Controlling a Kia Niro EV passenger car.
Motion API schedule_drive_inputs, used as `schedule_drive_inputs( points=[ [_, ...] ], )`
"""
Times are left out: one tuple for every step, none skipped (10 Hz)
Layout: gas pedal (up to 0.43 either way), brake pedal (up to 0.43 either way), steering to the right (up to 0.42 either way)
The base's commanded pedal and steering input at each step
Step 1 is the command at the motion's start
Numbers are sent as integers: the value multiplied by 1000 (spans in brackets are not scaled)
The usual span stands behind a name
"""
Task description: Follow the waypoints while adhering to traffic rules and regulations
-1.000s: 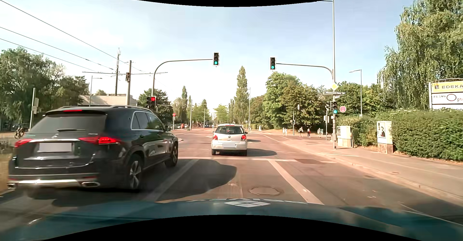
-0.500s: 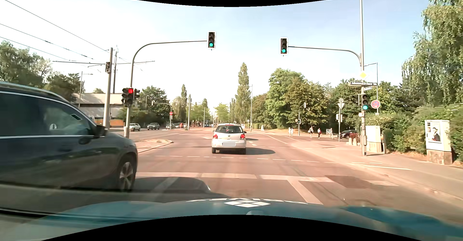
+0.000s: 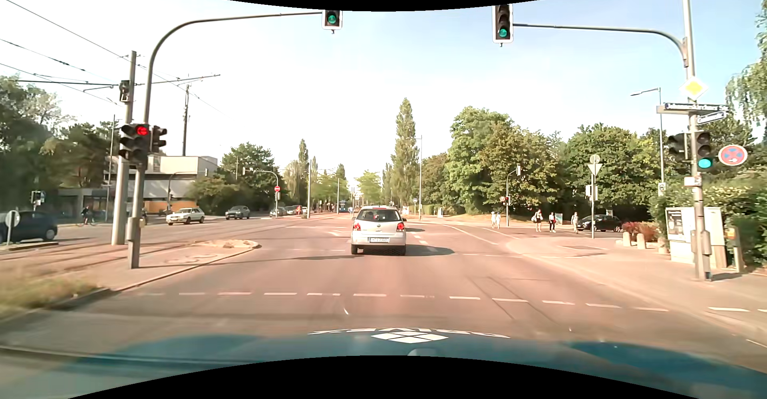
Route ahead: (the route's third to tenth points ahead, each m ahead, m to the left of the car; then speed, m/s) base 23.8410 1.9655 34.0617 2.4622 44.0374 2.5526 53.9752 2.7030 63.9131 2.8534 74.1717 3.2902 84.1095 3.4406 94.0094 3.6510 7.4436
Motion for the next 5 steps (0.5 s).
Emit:
schedule_drive_inputs(
  points=[
    [197,0,-14],
    [197,0,-14],
    [189,0,-14],
    [169,0,-14],
    [169,0,-14]
  ],
)
